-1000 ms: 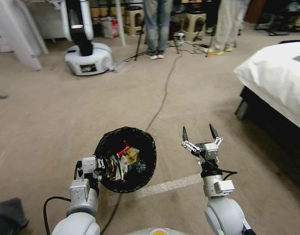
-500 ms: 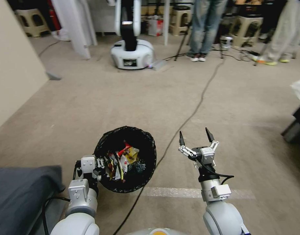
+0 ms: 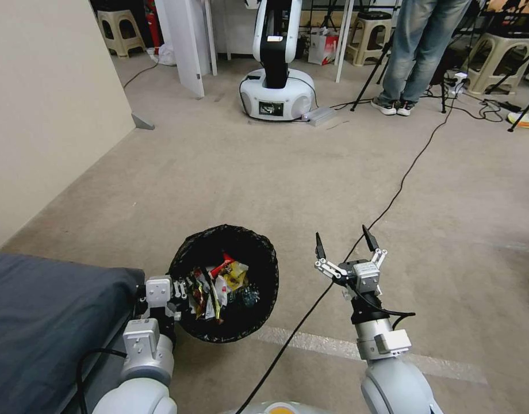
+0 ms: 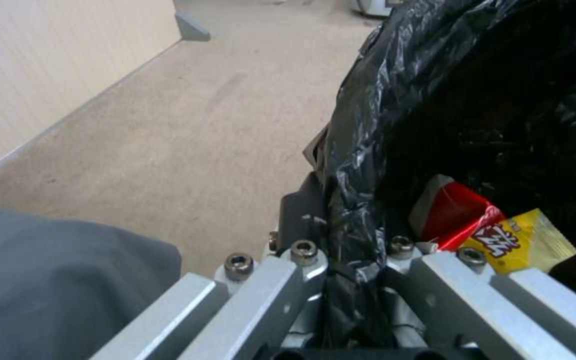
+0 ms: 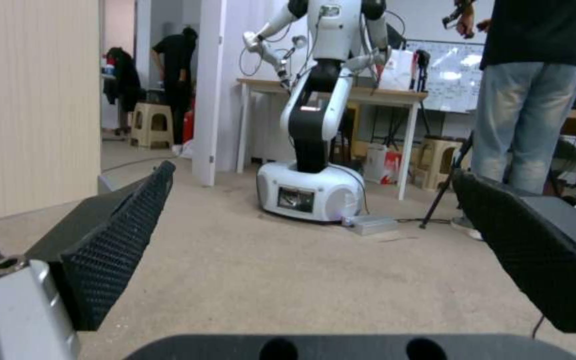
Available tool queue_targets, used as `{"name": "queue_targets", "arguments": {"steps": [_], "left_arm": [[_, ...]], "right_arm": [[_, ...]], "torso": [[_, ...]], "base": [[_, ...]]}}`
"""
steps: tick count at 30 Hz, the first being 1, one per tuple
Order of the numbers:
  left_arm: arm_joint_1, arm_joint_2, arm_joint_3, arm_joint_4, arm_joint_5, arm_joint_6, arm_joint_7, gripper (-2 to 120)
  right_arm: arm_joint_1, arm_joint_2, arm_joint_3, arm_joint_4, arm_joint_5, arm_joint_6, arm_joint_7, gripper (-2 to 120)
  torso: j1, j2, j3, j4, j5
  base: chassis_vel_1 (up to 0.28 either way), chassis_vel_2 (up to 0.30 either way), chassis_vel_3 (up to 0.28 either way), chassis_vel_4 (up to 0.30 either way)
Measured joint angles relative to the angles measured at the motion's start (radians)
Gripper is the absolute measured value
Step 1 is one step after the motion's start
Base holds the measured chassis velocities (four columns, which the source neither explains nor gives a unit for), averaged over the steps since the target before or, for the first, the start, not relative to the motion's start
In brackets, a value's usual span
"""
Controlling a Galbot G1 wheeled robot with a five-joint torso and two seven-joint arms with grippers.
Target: Pick up the trash bin, then pick up the garbage from the floor and place it into the trash bin.
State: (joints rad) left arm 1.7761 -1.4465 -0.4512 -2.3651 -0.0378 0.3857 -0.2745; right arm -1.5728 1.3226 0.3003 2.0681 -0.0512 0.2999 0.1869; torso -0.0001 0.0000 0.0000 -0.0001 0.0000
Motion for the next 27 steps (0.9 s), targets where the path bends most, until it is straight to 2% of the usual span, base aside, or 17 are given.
{"name": "queue_targets", "arguments": {"steps": [10,14,16,18,20,21,23,27], "left_arm": [[0.011,0.005,0.014,-0.003,-0.017,0.007,0.0,1],[0.016,0.022,0.025,-0.019,-0.079,0.065,0.008,1],[0.003,0.043,0.023,-0.024,-0.173,0.142,0.008,1],[-0.004,0.051,0.02,-0.024,-0.208,0.168,0.008,1],[-0.027,0.067,0.012,-0.022,-0.306,0.225,0.001,1],[-0.027,0.067,0.012,-0.022,-0.306,0.225,0.001,1],[-0.054,0.077,0.009,-0.013,-0.4,0.27,-0.004,1],[-0.082,0.077,0.002,-0.002,-0.457,0.295,-0.012,1]], "right_arm": [[-0.004,0.002,0.004,0.009,-0.002,0.0,-0.005,100],[-0.006,0.004,0.009,0.009,-0.003,0.001,-0.006,100],[-0.012,0.006,0.015,0.009,-0.005,0.007,-0.007,100],[-0.015,0.006,0.017,0.009,-0.006,0.009,-0.007,100],[-0.024,0.007,0.025,0.01,-0.009,0.014,-0.01,100],[-0.024,0.007,0.025,0.01,-0.009,0.014,-0.01,100],[-0.029,0.007,0.031,0.012,-0.011,0.017,-0.015,100],[-0.029,0.007,0.032,0.012,-0.012,0.018,-0.018,100]], "torso": [[0.0,0.0,0.0,0.0,0.0],[0.0,0.0,0.0,0.0001,0.0],[0.0,0.0,0.0,0.0001,0.0],[0.0,0.0,0.0,0.0002,-0.0002],[0.0,0.0,0.0,0.0,0.0],[0.0,0.0,0.0,0.0,0.0],[0.0,0.0,0.0,0.0,-0.0001],[0.0,0.0,0.0,-0.0001,0.0]], "base": [[0.0,0.0,0.0,0.0],[0.0,0.0,0.0,0.0],[0.0,0.0,0.0,0.0],[0.0,0.0,0.0,0.0],[0.0,0.0,0.0,0.0],[0.0,0.0,0.0,0.0],[0.0,0.0,0.0,0.0],[0.0,0.0,0.0,0.0]]}}
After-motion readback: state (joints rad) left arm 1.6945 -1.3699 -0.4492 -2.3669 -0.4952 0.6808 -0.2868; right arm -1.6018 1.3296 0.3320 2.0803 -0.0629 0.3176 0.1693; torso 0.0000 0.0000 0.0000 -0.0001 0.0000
